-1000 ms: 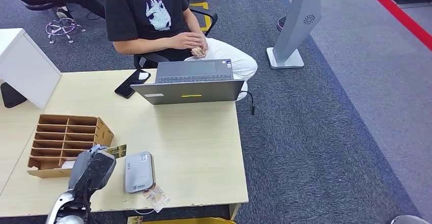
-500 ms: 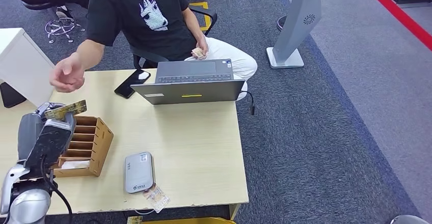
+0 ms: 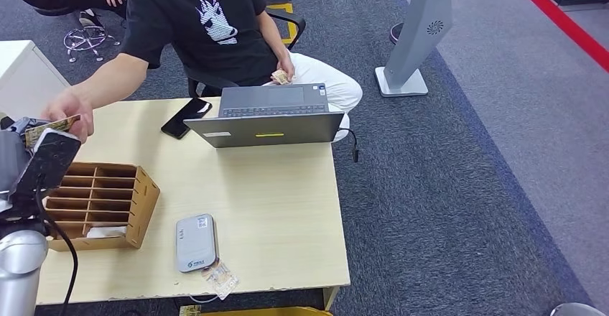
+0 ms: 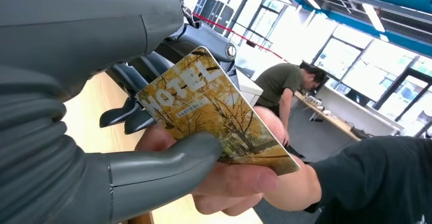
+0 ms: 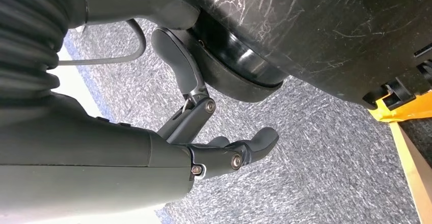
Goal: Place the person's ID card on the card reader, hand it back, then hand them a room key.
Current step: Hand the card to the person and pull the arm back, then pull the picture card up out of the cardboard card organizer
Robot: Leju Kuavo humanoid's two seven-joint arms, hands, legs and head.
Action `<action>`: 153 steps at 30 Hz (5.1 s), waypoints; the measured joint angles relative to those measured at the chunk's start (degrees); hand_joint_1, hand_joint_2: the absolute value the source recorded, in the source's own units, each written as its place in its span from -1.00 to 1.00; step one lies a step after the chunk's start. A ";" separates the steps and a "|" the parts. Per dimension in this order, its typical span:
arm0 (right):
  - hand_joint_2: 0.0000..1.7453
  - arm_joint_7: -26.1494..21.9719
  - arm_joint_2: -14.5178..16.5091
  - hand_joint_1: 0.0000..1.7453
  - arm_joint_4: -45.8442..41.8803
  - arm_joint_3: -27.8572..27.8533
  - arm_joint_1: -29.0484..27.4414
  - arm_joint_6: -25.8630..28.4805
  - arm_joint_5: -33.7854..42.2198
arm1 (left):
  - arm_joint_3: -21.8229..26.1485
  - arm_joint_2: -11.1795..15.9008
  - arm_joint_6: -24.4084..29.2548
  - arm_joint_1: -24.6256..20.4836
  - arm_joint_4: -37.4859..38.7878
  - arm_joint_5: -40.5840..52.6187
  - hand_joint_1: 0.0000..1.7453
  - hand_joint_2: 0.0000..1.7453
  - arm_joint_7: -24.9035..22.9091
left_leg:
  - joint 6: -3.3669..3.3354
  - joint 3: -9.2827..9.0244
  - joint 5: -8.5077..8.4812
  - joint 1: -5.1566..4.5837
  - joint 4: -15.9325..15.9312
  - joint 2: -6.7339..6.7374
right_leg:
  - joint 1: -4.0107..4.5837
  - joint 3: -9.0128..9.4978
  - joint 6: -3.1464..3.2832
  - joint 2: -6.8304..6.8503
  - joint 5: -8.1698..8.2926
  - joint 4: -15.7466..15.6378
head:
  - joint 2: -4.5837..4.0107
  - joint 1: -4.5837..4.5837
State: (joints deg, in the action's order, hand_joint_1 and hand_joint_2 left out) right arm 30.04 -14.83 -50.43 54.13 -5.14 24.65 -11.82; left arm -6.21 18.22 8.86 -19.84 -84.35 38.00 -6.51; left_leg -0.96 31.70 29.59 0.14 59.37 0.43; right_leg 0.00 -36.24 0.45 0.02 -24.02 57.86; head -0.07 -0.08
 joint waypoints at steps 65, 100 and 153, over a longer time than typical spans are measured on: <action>1.00 2.71 0.55 -1.00 -2.07 -1.17 -3.27 6.83 9.09 | 13.30 37.33 -12.76 55.27 -35.68 -4.93 -1.00 1.00 3.16 | 0.21 0.05 0.43 0.11 -0.08 0.61 | 0.07 -0.25 0.20 -0.54 -0.45 0.08 | -0.01 -0.02; 1.00 5.72 -0.69 -1.00 -3.03 4.27 -1.65 8.11 8.67 | 10.39 25.79 -9.62 46.80 -31.51 7.44 -1.00 1.00 -7.81 | 0.13 0.01 0.36 0.05 -0.08 0.03 | 0.00 -0.03 0.18 0.04 -0.44 0.05 | -0.02 -0.07; 1.00 3.26 -0.39 -1.00 -0.91 4.39 -0.15 4.76 6.56 | -2.31 10.22 -11.28 25.86 -7.80 6.18 1.00 1.00 -1.05 | 0.13 -0.03 0.36 0.05 -0.05 0.05 | 0.02 -0.04 0.17 -0.03 -0.43 0.05 | 0.00 -0.05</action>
State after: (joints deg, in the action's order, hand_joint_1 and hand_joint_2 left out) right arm 33.29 -15.22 -51.34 58.52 -5.29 29.42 -5.27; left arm -8.52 28.44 -2.43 6.01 -92.15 44.18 -7.56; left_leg -0.83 31.68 29.95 0.19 59.31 0.48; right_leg 0.02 -36.28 0.62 -0.01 -24.45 57.91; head -0.08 -0.13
